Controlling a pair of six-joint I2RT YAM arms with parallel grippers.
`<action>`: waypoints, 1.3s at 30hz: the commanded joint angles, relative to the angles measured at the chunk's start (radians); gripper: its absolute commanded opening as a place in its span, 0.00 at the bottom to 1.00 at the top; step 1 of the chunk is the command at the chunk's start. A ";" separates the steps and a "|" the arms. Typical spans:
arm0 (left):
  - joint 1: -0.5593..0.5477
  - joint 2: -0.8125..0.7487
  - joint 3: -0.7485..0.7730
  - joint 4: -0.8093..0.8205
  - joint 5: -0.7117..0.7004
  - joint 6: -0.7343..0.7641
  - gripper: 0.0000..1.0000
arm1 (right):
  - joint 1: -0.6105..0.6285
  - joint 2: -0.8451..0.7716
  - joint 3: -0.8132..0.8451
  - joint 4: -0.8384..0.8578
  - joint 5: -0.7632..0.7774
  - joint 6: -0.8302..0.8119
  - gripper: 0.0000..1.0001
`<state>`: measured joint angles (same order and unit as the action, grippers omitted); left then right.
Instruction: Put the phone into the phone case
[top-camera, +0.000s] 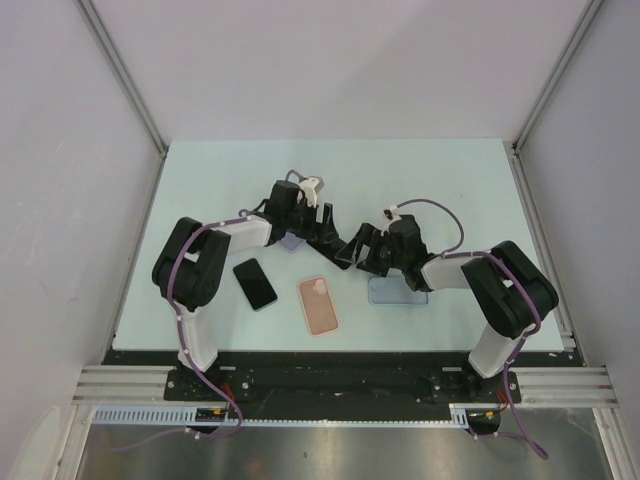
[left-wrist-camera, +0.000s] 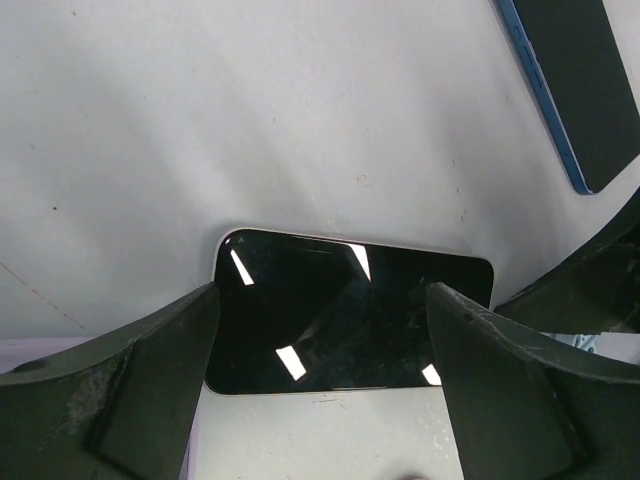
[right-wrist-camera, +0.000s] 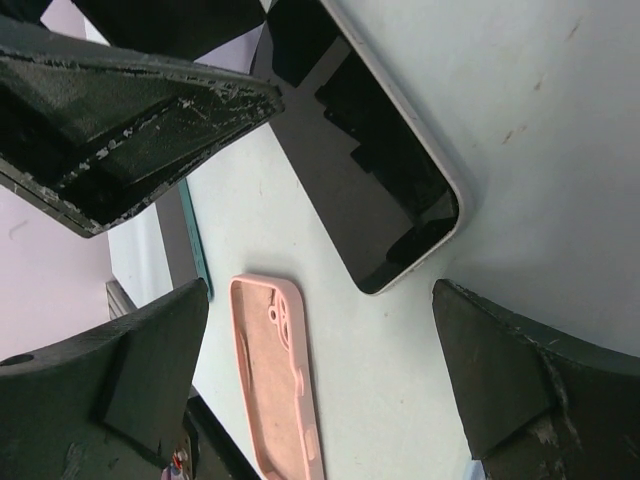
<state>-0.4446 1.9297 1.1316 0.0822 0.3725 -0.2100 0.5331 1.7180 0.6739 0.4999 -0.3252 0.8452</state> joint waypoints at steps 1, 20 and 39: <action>0.003 0.009 -0.018 -0.102 -0.096 0.015 0.92 | -0.025 0.041 -0.016 -0.072 0.011 -0.026 1.00; 0.001 -0.006 0.020 -0.116 -0.173 -0.005 0.95 | -0.061 0.087 -0.016 -0.009 -0.018 -0.014 0.99; 0.003 0.046 0.060 -0.108 -0.087 -0.043 0.91 | -0.064 0.169 0.003 0.074 -0.026 -0.001 0.95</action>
<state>-0.4465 1.9484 1.1736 0.0174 0.2119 -0.2195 0.4732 1.8317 0.6853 0.7013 -0.4088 0.8753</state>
